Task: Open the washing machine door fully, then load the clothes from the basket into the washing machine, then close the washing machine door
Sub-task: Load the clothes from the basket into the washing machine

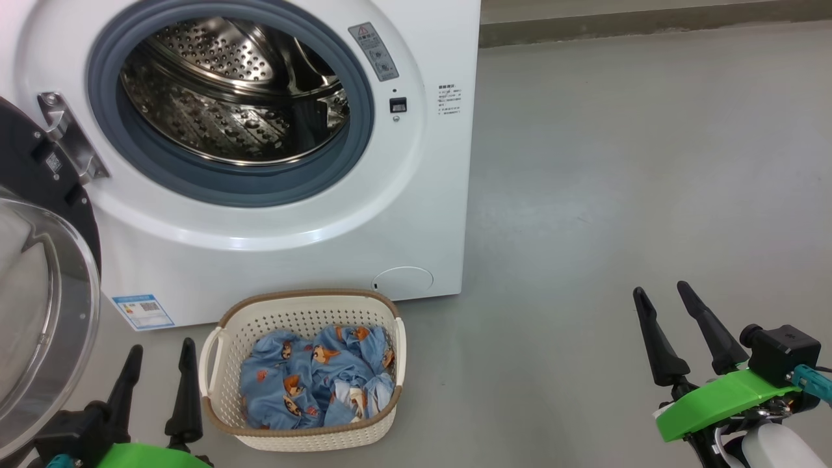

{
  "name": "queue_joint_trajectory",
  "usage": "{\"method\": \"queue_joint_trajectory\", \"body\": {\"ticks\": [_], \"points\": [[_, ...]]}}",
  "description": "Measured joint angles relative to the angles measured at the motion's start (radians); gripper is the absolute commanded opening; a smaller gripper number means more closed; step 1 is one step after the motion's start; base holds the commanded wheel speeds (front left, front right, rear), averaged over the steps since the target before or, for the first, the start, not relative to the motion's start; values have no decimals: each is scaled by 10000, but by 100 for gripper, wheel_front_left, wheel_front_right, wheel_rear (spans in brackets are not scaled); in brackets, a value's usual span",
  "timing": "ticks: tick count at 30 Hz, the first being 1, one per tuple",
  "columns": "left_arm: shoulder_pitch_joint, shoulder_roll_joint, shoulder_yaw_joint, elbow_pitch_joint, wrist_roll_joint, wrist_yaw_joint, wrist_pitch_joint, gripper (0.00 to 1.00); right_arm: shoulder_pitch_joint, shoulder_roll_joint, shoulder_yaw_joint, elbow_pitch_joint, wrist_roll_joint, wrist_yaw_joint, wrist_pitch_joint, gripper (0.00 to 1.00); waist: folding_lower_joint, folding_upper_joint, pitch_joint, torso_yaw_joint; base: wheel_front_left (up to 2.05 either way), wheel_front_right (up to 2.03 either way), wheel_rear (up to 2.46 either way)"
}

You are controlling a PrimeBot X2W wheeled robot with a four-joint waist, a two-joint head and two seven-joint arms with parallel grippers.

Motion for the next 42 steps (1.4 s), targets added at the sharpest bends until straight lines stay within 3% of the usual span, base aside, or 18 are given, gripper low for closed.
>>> {"method": "queue_joint_trajectory", "body": {"ticks": [14, 42], "points": [[0, 13, -10, -2, 0, 15, 0, 100, 0, 27, 2, -4, 0, 0, 0, 100, 0, 0, -6, 2, 14, -14, 0], [-12, 54, -61, 2, -151, 130, 0, 100, 0, 98, 2, -6, 0, 0, 0, 100, 0, 0, 54, 71, 112, -112, 0]]}}
